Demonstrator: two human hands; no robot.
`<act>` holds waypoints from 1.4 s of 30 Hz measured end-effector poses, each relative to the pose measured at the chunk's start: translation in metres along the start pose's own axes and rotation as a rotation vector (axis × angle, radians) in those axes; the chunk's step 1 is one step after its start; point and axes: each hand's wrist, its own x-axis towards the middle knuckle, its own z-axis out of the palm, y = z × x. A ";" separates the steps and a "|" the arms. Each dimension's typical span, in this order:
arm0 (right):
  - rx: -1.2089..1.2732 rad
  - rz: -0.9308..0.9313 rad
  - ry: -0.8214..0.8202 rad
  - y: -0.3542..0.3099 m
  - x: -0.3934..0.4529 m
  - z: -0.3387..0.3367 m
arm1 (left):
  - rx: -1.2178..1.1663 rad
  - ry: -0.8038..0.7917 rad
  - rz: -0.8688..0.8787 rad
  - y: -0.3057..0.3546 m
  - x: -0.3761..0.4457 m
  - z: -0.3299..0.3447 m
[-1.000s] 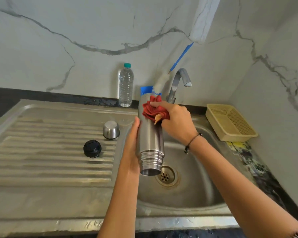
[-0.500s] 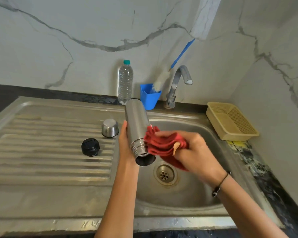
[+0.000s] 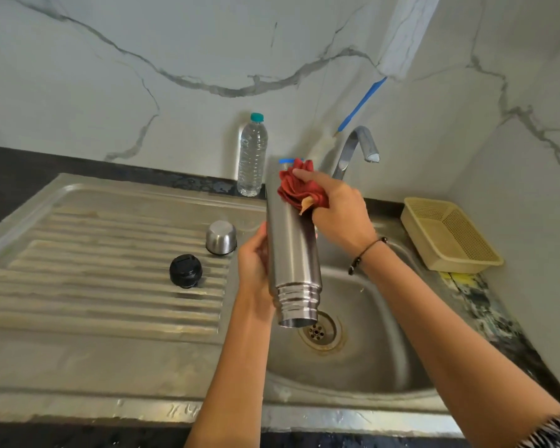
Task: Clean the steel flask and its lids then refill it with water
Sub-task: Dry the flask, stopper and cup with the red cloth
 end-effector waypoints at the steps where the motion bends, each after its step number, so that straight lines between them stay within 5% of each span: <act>1: -0.016 -0.012 -0.028 0.001 -0.008 0.003 | -0.017 -0.010 0.007 0.001 -0.003 -0.001; 10: -0.011 -0.017 -0.140 0.019 -0.069 0.008 | -0.080 0.092 -0.034 -0.013 0.004 -0.003; 19: 0.375 0.028 -0.156 0.040 -0.095 -0.003 | -0.063 0.106 0.024 -0.018 0.012 -0.009; 22: 0.576 0.070 -0.019 0.042 -0.099 -0.014 | -0.067 0.079 0.028 -0.008 0.016 -0.007; 25: 0.215 -0.230 0.145 0.037 -0.110 -0.009 | -0.046 0.097 0.002 -0.004 0.017 -0.007; 28: -0.294 -0.451 0.091 0.038 -0.124 0.014 | 0.114 0.263 0.002 -0.009 0.014 -0.010; 33: -0.408 -0.417 0.104 0.043 -0.121 0.024 | 0.146 0.399 0.150 -0.012 0.015 -0.013; 42: 0.385 0.157 -0.023 0.048 -0.111 0.010 | 0.115 0.308 0.163 -0.013 0.016 -0.011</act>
